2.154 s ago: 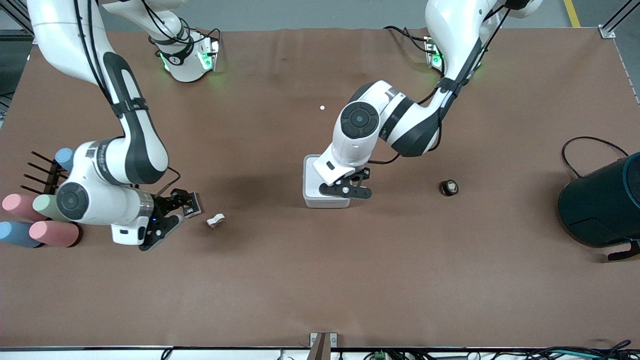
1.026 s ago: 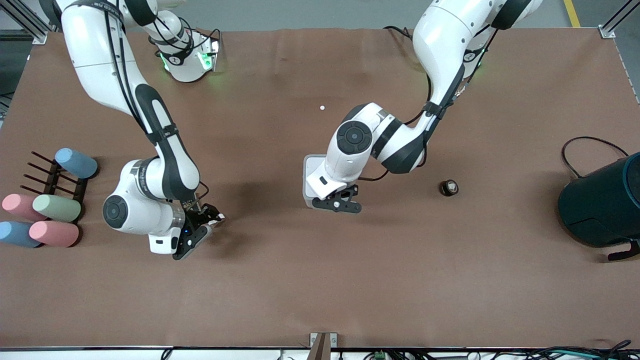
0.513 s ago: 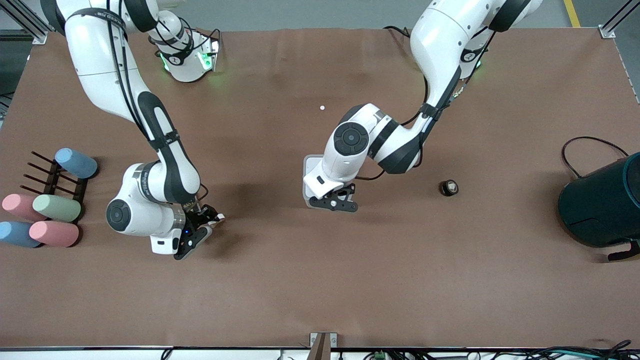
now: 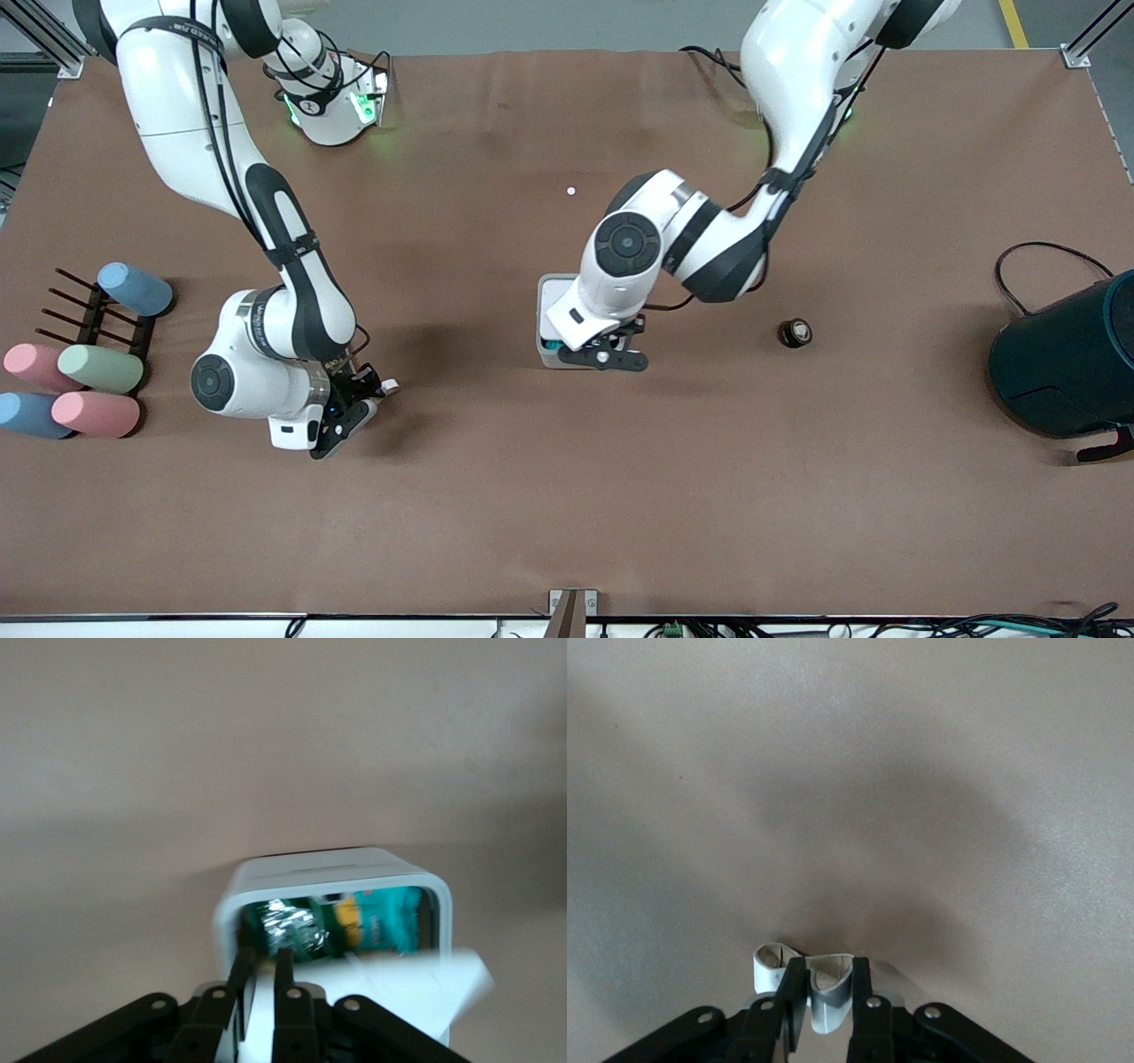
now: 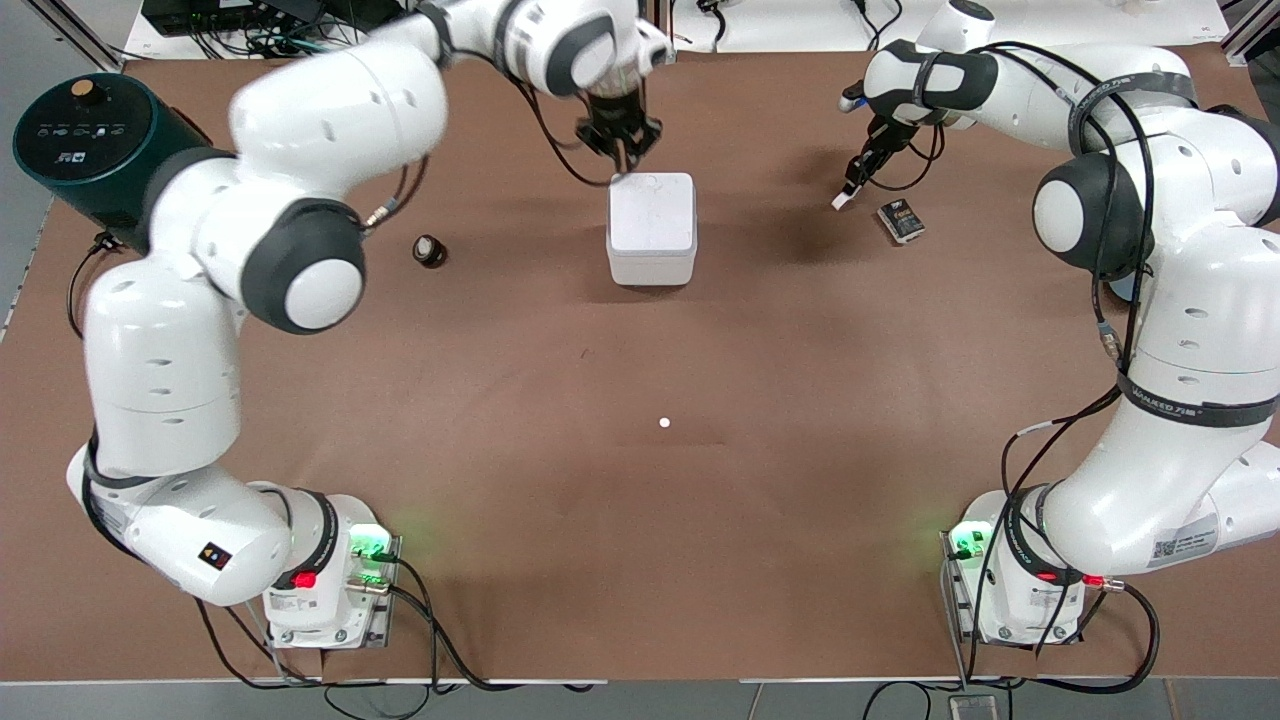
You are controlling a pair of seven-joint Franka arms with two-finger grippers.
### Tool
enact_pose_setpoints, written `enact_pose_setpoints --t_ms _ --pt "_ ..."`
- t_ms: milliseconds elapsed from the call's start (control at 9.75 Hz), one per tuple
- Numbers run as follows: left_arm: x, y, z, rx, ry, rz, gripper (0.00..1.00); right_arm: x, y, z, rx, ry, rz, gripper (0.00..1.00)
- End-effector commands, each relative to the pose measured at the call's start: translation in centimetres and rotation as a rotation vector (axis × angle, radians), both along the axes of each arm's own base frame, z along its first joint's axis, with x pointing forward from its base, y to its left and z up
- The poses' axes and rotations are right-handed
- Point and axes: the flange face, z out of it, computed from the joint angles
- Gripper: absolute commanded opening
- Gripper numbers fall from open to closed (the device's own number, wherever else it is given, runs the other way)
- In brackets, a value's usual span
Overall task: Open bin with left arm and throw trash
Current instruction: 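Lift the paper with the right gripper while the left gripper moves to tape, then grasp the tape roll with the left gripper while the right gripper carries paper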
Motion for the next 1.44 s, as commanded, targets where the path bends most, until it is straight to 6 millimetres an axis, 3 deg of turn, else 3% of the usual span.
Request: enact_pose_setpoints --t_ms 0,103,308,410,615,821,1026,1333 --pt "3.0 9.3 6.7 0.006 -0.002 0.105 0.65 -0.3 -0.5 -0.2 0.010 0.010 -0.013 0.04" --pt "3.9 13.5 6.0 0.045 0.047 0.090 1.00 -0.2 -0.9 -0.1 0.012 0.009 -0.022 0.02" --pt "5.6 21.1 1.4 0.106 0.102 0.037 1.00 0.1 -0.9 0.7 0.026 0.010 -0.028 0.02" --pt "5.9 23.8 -0.8 0.111 0.106 0.070 1.00 0.3 -1.3 1.2 0.035 0.006 -0.052 0.02" --pt "5.0 28.8 -5.3 0.092 0.064 0.139 1.00 1.2 -0.1 4.3 0.134 0.057 -0.140 0.02" --pt "3.0 30.0 -9.4 0.087 0.063 0.128 0.99 1.1 2.6 7.0 0.156 0.132 -0.222 0.02" --pt "0.5 29.3 -11.6 0.094 0.088 0.123 1.00 0.0 7.2 9.7 0.152 0.148 -0.267 0.02" --pt "-2.7 30.8 -16.1 0.089 0.090 0.131 1.00 -2.0 14.0 12.7 0.182 0.170 -0.321 0.02"
